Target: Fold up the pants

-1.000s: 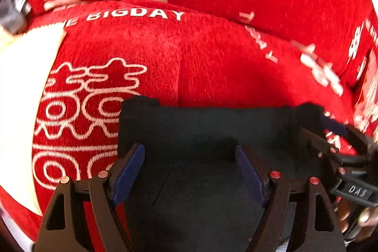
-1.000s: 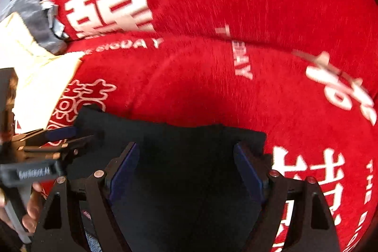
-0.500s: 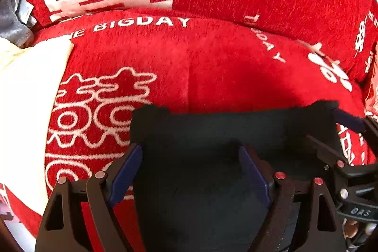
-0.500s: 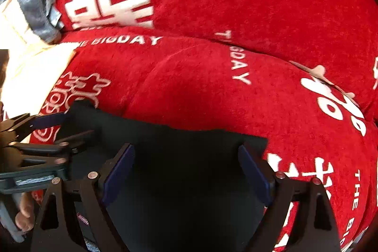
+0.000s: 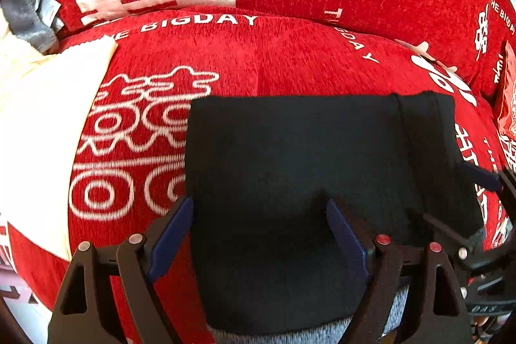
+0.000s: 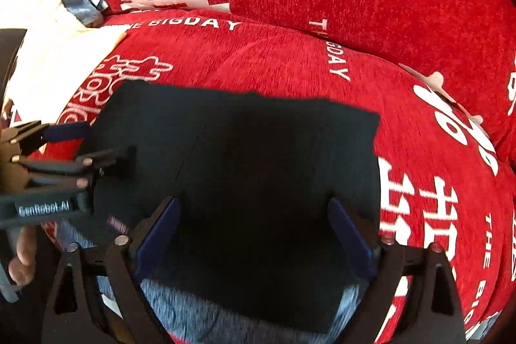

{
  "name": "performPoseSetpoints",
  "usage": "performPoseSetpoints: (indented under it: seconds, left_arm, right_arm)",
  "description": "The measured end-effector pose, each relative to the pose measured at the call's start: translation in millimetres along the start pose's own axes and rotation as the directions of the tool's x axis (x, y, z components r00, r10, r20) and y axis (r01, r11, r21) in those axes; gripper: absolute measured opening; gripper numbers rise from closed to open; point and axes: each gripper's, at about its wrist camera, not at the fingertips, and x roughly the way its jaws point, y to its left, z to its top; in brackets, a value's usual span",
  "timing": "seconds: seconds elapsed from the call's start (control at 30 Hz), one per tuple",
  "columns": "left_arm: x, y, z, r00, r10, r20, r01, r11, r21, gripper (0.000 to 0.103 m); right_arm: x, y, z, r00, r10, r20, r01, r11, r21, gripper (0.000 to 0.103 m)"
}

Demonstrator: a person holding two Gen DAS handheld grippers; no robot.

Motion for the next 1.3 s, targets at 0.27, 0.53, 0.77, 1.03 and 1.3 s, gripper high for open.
performPoseSetpoints:
  seconds: [0.27,0.53,0.77,1.03,1.3]
  left_arm:
    - [-14,5,-25,0.999,-0.033,0.000,0.033,0.998,-0.051,0.086]
    - [-33,3,-46,1.000,-0.026,-0.003,0.026,0.998,-0.053,0.086]
    - [-24,8,-44,0.999,-0.027,-0.026,0.025,0.997,-0.076,0.099]
    - [-19,8,-47,1.000,-0.011,-0.019,0.009,0.996,-0.088,0.103]
    - [-23,6,-51,1.000,0.003,-0.019,-0.004,0.997,-0.075,0.103]
  right_arm:
    - [-19,11,-36,0.997,-0.056,0.047,0.057,0.998,-0.024,0.099]
    - [-43,21,-53,0.994,-0.083,0.075,0.087,0.995,-0.058,0.102]
    - [-24,29,-59,0.995,-0.086,0.041,0.090,0.991,-0.094,0.103]
    - [-13,35,-59,0.993,-0.117,0.008,0.117,0.983,-0.141,0.103]
    - [-29,15,-17,0.996,-0.082,0.046,0.087,0.989,-0.122,0.103]
